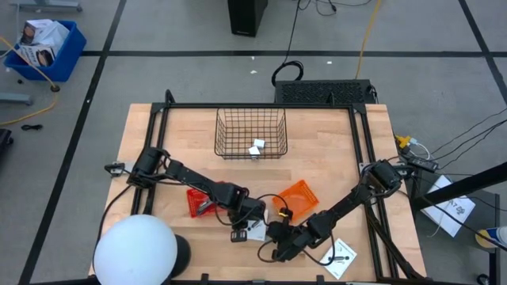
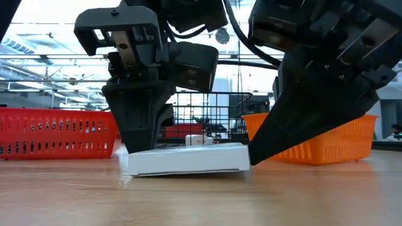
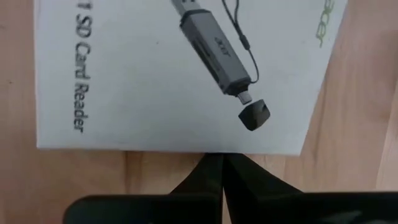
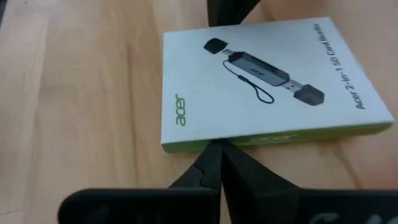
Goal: Pick and place items into bin
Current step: Put the top card reader box into the orange basket
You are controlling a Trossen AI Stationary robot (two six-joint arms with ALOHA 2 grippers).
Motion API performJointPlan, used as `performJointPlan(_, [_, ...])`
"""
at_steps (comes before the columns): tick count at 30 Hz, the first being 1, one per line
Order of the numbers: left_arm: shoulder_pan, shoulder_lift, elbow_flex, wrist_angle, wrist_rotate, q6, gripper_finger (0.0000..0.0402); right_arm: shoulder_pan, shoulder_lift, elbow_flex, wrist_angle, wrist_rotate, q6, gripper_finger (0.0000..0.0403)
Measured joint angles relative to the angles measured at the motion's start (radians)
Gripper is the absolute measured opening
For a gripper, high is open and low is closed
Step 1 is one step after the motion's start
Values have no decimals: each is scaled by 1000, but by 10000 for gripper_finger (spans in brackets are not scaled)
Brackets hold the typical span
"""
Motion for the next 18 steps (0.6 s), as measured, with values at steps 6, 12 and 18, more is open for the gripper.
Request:
performJointPlan(6, [-15,0,0,0,-26,-13,17,16,-28,0,12,67,-25,0])
performJointPlan(12, [-16,0,0,7,-31,-27,15,22,-51,4,39,111,-50,0])
performJointPlan(18, [-18,-4,0,15,-32,-41,10,19,-52,5,32,117,-58,0])
